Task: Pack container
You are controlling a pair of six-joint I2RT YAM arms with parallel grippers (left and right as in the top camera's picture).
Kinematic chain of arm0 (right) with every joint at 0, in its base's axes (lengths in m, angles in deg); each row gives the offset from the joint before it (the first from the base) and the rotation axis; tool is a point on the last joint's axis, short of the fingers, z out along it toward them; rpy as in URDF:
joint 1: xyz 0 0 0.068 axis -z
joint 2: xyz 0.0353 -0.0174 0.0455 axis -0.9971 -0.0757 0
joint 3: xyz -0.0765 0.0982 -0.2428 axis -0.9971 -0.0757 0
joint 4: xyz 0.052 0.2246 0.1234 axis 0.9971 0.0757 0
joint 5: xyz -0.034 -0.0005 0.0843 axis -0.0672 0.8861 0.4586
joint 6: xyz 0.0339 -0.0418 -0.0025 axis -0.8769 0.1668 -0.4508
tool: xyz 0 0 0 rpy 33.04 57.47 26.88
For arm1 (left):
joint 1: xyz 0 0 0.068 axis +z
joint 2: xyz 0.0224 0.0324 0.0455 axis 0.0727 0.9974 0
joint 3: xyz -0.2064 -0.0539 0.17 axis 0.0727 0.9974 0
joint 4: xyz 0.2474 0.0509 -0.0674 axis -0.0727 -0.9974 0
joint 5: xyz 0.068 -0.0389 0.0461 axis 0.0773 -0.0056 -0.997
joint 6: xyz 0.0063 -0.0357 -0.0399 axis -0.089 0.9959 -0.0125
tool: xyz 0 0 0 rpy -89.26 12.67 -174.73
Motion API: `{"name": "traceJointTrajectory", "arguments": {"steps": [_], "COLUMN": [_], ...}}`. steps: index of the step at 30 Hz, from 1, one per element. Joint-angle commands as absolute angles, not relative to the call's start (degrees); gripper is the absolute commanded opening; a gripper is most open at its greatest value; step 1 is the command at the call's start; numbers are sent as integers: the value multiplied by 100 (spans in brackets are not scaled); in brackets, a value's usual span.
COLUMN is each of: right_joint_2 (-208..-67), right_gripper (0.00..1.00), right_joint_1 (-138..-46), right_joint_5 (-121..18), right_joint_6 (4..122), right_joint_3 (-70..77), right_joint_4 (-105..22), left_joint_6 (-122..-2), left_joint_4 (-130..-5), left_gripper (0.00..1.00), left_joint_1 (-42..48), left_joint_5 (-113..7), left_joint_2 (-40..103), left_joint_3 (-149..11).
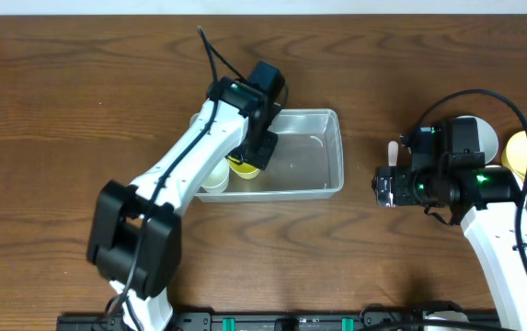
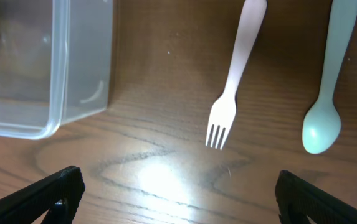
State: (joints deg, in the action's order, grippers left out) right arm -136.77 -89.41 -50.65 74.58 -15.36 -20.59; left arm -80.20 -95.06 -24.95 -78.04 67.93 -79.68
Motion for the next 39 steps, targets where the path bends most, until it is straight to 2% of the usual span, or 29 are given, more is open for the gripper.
{"name": "traceJointTrajectory", "arguments": {"steps": [1,3,7,12,17,20,27,39], "right_joint_2": [-13692,-13692,-13690,-13688,-13847,-14151,-15463,-17489], "right_gripper": [99,99,99,99,99,99,99,97], "right_joint_1": [-8904,-8904,-8888,-8727,-8250,-7841,-7133,-7111], "right_joint_5": [-4976,-4982,-5231,-6322,-6558,-6556,-6551,-6551], "right_joint_6": [7095,7198,7113,6485,7150,7471,7556,7556], "right_joint_3": [-1450,-1448,-1297,-305,617,853,893,893], "right_joint_4": [-2152,-2126,-2067,-1639,-1702,-1702,-1888,-2743], "left_joint_6": [-7987,-7755,-7377,-7038,-7043,-7045,-7045,-7045], "left_joint_4": [-9635,-9736,-9979,-10280,-10339,-10263,-10062,-10051], "left_gripper": [60,65,67,68,68,68,68,68], "left_joint_1": [-2454,-2399,-1984,-906,267,672,822,822], "left_joint_5": [-8337,-8580,-8656,-8580,-7539,-7249,-7251,-7251], "left_joint_2": [5989,5582,4754,4087,3925,3925,3930,3932], "left_joint_3": [-8313,-8315,-8315,-8313,-8158,-7922,-7515,-7472]}}
